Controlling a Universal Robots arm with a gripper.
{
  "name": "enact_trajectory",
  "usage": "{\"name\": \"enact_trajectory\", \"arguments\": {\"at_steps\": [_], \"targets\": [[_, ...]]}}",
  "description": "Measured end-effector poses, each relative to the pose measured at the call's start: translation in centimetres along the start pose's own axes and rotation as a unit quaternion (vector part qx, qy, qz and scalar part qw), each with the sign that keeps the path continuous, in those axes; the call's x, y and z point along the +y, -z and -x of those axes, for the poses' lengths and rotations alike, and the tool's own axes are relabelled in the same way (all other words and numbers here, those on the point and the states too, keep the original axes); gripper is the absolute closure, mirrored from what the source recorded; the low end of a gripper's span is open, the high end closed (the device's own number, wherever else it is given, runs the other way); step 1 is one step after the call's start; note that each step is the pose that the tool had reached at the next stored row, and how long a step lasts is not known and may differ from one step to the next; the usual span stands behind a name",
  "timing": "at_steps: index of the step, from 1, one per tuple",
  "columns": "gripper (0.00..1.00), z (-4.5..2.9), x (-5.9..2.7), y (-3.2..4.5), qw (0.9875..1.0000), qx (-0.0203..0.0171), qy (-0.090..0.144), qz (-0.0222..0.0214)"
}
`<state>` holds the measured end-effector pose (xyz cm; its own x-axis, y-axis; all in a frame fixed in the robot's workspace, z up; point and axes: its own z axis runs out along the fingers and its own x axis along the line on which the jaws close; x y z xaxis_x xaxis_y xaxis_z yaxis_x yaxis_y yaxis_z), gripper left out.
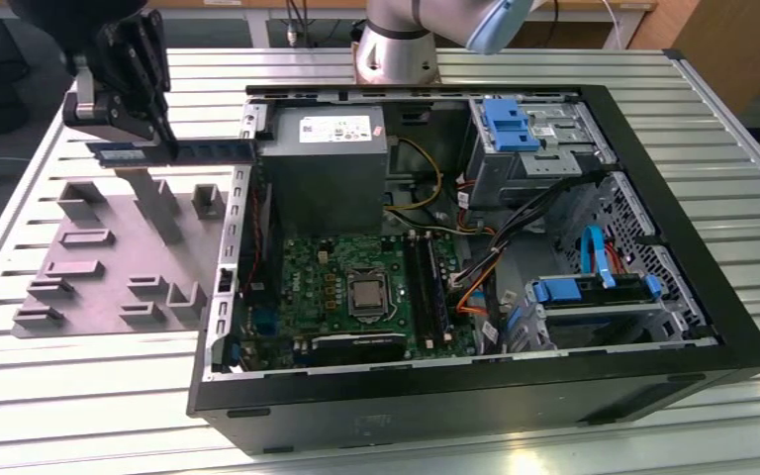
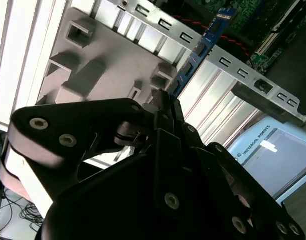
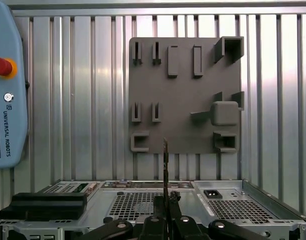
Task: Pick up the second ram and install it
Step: 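Pick up the second ram and move it above second insertion slot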
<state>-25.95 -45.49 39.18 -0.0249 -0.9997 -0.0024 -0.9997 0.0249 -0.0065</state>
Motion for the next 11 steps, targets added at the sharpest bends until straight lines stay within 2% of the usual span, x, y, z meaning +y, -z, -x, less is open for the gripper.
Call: {"name": "enact_trajectory", "arguments": {"at_steps": [11], "targets": [[0.86, 0.04, -1.50, -0.01, 1.0000, 0.0000, 0.000, 0.0000]]}}
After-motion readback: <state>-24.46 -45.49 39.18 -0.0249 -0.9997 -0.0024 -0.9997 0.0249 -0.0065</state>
